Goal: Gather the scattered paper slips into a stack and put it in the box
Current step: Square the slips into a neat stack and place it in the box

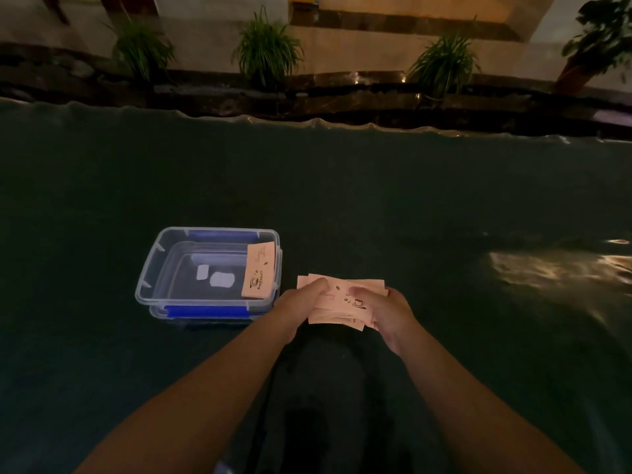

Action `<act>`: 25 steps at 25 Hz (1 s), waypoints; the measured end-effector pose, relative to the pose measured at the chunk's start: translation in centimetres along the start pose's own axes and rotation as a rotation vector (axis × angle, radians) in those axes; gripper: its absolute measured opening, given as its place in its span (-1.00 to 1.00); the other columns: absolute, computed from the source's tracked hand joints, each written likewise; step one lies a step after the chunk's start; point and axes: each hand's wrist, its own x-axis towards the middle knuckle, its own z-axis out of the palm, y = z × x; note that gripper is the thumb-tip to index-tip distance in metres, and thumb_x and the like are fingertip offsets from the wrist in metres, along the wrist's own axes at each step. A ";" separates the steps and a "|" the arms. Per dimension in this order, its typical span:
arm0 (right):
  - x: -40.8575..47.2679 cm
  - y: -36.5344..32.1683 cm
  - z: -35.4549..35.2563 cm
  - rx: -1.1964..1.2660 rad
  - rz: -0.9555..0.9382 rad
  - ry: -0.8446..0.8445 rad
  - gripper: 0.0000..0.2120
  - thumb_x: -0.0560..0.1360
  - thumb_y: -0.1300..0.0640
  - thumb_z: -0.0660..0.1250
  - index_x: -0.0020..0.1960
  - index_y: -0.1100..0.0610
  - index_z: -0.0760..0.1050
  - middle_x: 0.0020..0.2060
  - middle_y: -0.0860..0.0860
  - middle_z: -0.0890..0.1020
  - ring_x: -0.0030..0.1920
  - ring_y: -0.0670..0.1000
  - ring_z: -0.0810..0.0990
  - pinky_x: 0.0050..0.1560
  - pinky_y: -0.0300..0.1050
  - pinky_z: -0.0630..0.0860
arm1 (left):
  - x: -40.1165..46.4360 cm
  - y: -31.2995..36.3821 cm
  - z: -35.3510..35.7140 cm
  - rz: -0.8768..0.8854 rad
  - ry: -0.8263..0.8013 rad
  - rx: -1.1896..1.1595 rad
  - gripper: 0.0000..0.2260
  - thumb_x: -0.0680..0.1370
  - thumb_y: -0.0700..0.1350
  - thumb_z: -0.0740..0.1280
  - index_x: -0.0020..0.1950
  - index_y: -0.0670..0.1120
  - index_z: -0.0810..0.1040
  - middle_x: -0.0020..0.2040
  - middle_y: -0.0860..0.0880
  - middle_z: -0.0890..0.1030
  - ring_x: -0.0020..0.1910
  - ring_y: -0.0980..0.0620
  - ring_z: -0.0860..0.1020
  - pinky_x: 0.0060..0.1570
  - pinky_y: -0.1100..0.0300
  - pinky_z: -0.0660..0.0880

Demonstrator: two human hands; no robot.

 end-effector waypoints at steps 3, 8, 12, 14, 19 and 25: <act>0.8 1.2 0.7 -0.079 -0.020 0.060 -0.45 0.40 0.02 0.64 0.28 0.07 0.48 0.04 0.00 0.73 0.00 0.00 0.73 -0.14 -0.08 0.64 | 1.0 -0.2 0.1 -0.024 0.024 0.153 -0.38 0.53 0.28 0.35 0.46 -0.06 0.40 0.32 -0.12 0.48 0.16 -0.07 0.50 0.18 0.01 0.42; 1.3 2.2 0.7 -0.173 -0.004 0.134 -0.40 0.38 -0.11 0.60 0.29 0.00 0.41 0.10 -0.02 0.66 0.06 0.01 0.67 -0.08 -0.07 0.57 | 1.5 -0.1 1.0 0.005 -0.020 0.152 -0.55 0.61 0.17 0.31 0.38 -0.07 0.46 0.05 -0.07 0.55 -0.04 0.00 0.52 -0.03 0.12 0.42; 1.3 2.2 0.9 -0.113 0.037 0.123 -0.41 0.40 -0.06 0.61 0.31 0.04 0.45 0.06 -0.02 0.67 0.00 -0.02 0.67 -0.12 -0.07 0.58 | 2.0 0.0 0.9 -0.014 -0.057 0.062 -0.63 0.57 0.10 0.39 0.28 -0.07 0.49 0.14 -0.12 0.58 0.09 -0.06 0.56 0.29 0.02 0.49; 1.4 2.3 0.8 -0.089 0.077 0.111 -0.41 0.40 -0.06 0.59 0.34 0.06 0.48 0.10 0.00 0.68 0.03 0.00 0.66 -0.11 -0.05 0.59 | 2.3 -0.1 0.8 -0.004 -0.065 0.040 -0.63 0.53 0.07 0.44 0.25 -0.06 0.49 0.16 -0.12 0.59 0.12 -0.07 0.56 0.31 -0.01 0.50; 1.1 3.1 -0.3 -0.049 0.140 0.081 -0.55 0.50 -0.05 0.49 0.33 0.06 0.54 0.07 0.03 0.75 0.08 0.05 0.70 -0.02 0.00 0.60 | 2.7 -1.2 0.0 -0.034 -0.200 -0.047 -0.56 0.44 -0.05 0.53 0.28 -0.08 0.54 0.21 -0.13 0.63 0.20 -0.10 0.57 0.26 0.00 0.53; -1.1 3.9 -2.9 0.033 -0.012 -0.047 -0.39 0.38 0.12 0.46 0.42 0.04 0.45 0.17 0.12 0.73 0.09 0.13 0.75 -0.07 0.05 0.69 | 2.2 -1.7 -0.3 0.134 -0.323 0.125 -0.59 0.50 -0.13 0.49 0.33 -0.04 0.54 0.16 -0.08 0.71 0.19 -0.05 0.62 0.30 -0.06 0.52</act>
